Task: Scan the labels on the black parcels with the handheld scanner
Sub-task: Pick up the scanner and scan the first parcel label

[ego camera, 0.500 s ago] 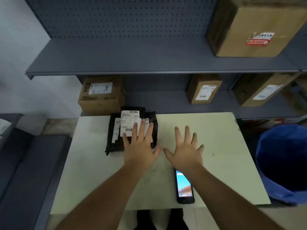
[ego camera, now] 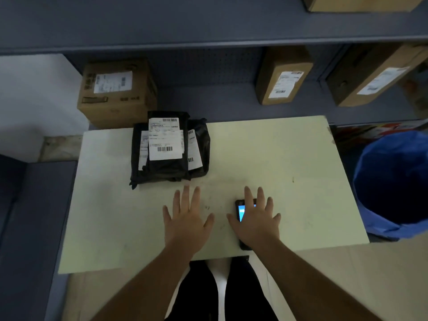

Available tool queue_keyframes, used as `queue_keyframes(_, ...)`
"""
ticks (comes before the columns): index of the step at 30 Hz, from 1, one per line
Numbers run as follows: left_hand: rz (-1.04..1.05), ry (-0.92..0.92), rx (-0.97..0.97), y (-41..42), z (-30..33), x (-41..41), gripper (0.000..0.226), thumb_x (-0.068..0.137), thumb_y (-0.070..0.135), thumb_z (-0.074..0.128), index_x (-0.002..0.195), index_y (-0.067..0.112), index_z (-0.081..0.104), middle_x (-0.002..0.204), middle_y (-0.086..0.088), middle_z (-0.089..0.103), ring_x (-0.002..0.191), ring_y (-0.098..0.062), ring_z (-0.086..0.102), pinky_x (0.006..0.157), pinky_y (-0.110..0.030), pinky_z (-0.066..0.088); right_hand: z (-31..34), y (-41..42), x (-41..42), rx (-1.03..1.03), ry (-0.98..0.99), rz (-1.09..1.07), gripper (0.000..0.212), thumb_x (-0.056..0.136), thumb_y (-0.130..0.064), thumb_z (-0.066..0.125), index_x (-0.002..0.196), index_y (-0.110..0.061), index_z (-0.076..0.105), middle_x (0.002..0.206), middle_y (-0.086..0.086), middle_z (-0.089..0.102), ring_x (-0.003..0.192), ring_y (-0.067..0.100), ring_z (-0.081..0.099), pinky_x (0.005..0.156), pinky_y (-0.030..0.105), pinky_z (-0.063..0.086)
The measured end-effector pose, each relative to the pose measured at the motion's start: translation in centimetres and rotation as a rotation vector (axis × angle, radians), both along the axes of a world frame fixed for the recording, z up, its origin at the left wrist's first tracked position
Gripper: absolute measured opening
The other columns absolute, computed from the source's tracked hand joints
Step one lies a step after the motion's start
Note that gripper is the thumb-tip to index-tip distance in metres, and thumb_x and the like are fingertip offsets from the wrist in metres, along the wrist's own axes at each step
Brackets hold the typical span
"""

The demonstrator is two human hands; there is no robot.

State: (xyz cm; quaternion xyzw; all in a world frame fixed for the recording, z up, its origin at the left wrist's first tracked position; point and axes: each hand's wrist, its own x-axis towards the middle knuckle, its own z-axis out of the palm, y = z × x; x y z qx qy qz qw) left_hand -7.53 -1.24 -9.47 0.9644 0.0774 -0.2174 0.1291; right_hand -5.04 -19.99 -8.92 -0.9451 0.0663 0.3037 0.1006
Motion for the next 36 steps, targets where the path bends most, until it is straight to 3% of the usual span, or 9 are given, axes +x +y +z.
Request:
queue_keyframes(4,0.021,0.077,0.011,0.4,-1.9,-2.4,0.084,0.098,0.068,0.027,0.164,0.035,-0.014,0.174,0.004,-0.022,0.162,-0.025,-0.013,0.129,-0.059,0.007,-1.8,-0.7,-1.4,-0.016,0.032,-0.087,0.099,0.099,-0.070,0.050,0.172,-0.028,-0.002,0.181,0.006,-0.001,0.164,0.038,0.012,0.122,0.062,0.033)
queue_keyframes(9,0.006,0.135,-0.003,0.7,-3.5,-4.9,0.085,0.099,0.069,0.028,0.165,0.036,-0.013,0.175,0.003,-0.019,0.162,-0.025,-0.013,0.130,-0.056,0.007,-3.7,-1.0,-2.5,0.011,0.048,-0.226,0.102,0.097,-0.063,0.061,0.171,-0.020,0.007,0.163,0.005,0.032,0.142,0.030,0.041,0.104,0.051,0.048)
queue_keyframes(21,0.034,0.107,0.001,3.5,-4.7,-7.6,0.086,0.098,0.064,0.039,0.167,0.031,0.000,0.177,0.000,0.002,0.163,-0.025,0.004,0.129,-0.054,0.016,-7.0,-0.3,-3.0,-0.031,0.053,-0.354,0.101,0.088,-0.065,0.072,0.160,-0.012,0.026,0.149,0.005,0.044,0.133,0.026,0.049,0.101,0.047,0.054)
queue_keyframes(28,0.013,0.065,-0.010,3.4,-4.6,-7.3,0.084,0.096,0.062,0.042,0.166,0.029,0.010,0.175,-0.004,0.012,0.161,-0.028,0.014,0.127,-0.054,0.021,-7.7,-0.4,-3.0,-0.011,0.034,-0.423,0.094,0.087,-0.051,0.081,0.156,-0.012,0.031,0.146,0.007,0.045,0.132,0.028,0.049,0.098,0.045,0.054)
queue_keyframes(36,0.023,0.078,-0.045,2.7,-3.6,-7.5,0.082,0.099,0.059,0.043,0.166,0.031,0.006,0.176,-0.001,0.008,0.161,-0.027,0.012,0.129,-0.052,0.020,-7.1,-0.9,-2.8,0.032,0.041,-0.447,0.090,0.083,-0.048,0.081,0.153,-0.018,0.033,0.141,0.006,0.052,0.129,0.029,0.055,0.102,0.048,0.051)
